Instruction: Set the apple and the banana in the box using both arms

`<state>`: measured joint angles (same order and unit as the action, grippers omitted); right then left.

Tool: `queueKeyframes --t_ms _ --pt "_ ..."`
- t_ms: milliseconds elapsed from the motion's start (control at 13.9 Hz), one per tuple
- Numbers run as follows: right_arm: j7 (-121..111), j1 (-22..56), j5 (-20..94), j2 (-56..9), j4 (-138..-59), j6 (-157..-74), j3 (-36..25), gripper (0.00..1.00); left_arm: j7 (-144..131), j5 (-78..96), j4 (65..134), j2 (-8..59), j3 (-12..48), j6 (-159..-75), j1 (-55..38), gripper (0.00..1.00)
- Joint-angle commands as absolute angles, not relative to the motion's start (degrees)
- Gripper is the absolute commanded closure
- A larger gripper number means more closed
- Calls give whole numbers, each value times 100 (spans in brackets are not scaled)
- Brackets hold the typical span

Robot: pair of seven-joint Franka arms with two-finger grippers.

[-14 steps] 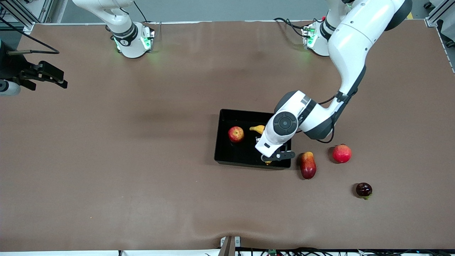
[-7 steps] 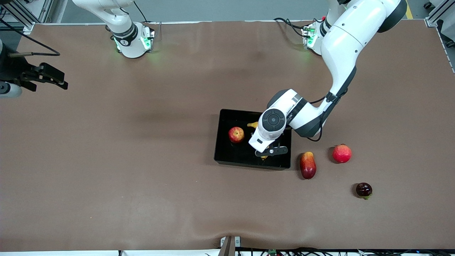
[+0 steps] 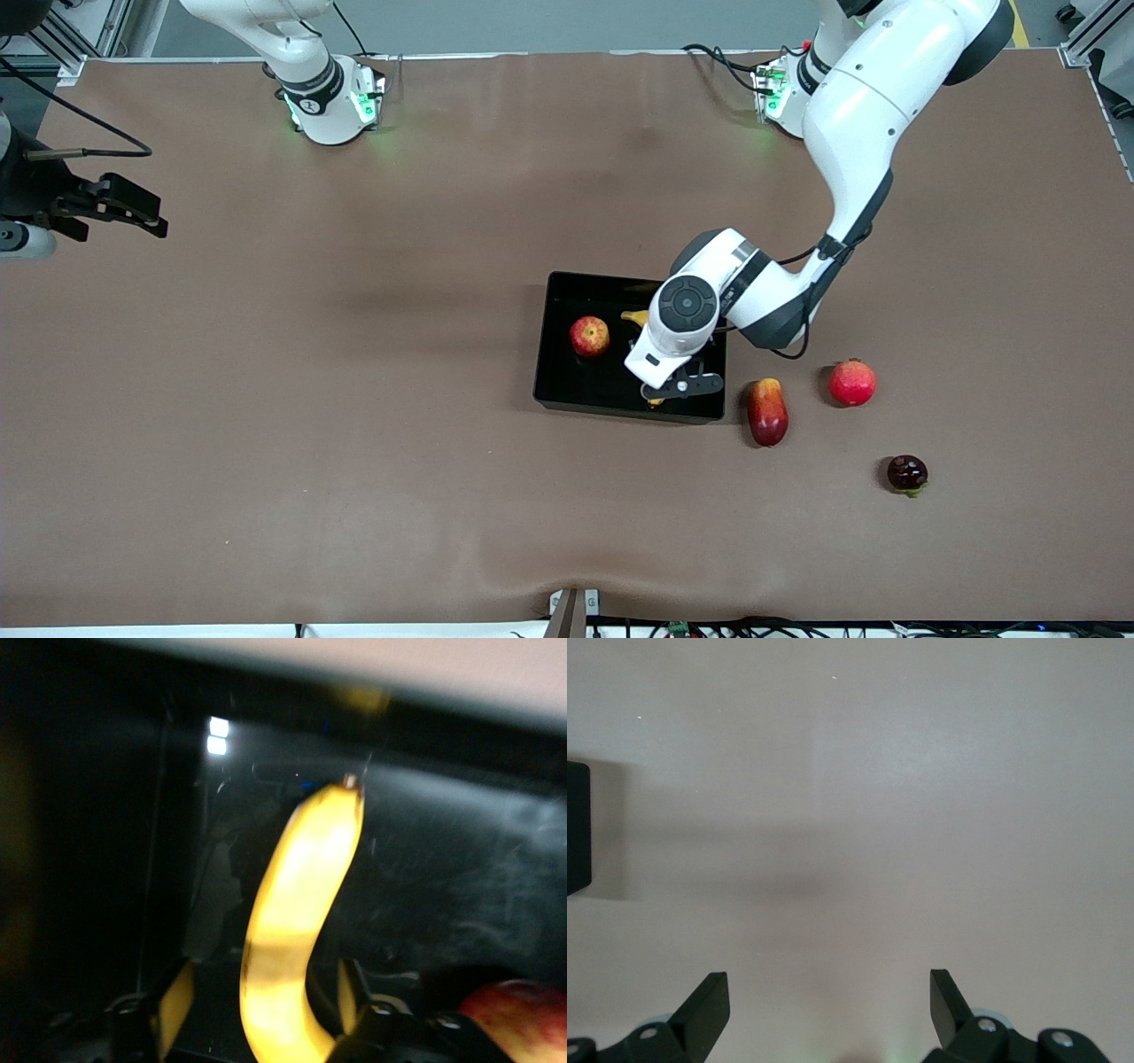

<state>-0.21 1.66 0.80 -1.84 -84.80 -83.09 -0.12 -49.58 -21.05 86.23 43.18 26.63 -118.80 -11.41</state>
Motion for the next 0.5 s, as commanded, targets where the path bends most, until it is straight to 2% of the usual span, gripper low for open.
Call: queueKeyframes --t_ms 0,430 --pt "53 211 0 -176 -8402 -8279 -9 0 -5010 -2215 8465 3825 2663 -11480 -1038 0" --pt "53 193 9 -176 -8429 -8209 -9 0 -4791 -2118 8244 2647 2715 -10636 -353 0"
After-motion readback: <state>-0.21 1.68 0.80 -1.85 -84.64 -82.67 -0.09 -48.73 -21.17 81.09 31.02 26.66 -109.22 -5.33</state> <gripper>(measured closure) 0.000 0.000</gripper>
